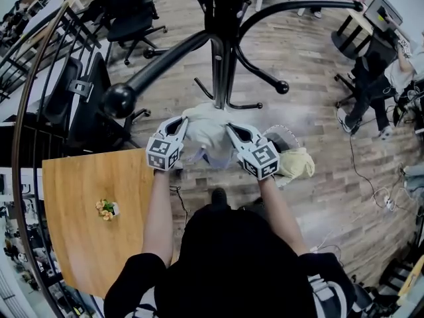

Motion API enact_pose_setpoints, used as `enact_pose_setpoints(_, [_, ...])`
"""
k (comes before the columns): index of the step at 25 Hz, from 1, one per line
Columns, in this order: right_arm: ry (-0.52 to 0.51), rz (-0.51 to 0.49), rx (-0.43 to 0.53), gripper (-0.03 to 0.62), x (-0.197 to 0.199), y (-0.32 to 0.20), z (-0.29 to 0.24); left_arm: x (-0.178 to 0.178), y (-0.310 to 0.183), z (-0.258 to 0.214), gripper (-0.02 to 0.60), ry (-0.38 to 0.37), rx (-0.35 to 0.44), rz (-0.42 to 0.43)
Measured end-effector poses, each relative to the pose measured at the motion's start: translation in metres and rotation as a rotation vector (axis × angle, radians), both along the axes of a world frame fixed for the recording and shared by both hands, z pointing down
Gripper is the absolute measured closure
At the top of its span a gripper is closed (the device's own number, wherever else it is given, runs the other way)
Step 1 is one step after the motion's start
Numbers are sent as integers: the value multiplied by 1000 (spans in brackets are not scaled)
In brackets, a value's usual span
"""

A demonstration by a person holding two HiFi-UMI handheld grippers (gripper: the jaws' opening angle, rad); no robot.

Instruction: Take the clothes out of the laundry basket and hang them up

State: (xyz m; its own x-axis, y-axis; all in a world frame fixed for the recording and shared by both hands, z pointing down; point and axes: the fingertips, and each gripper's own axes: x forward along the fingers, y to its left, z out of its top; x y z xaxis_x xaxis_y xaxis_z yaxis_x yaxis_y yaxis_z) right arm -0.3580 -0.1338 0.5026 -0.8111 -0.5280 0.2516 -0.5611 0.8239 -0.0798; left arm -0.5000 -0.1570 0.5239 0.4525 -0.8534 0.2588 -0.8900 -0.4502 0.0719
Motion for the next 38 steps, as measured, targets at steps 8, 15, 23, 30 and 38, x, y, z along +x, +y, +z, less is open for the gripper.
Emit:
enact_pose_setpoints(8, [-35,-24,-57,579,-4,6,14,20,8,28,548,-14,-65,48])
enact_pose_setpoints(15, [-51,-30,-72,554,2,13,11,15,14,19,546,5,-43,-8])
enact_pose_setpoints(23, [-45,-24,-75,534,12,15,15,3,18,13,497,30,-14,-71])
enact_pose_setpoints(30, [-39,-28,-76,514,18,20,16,-16,27,10,442,102,0,-143])
enact_pose_setpoints(38, [-27,-33,-75,515,25,26,18,-25,45,15,442,97,-11,-183])
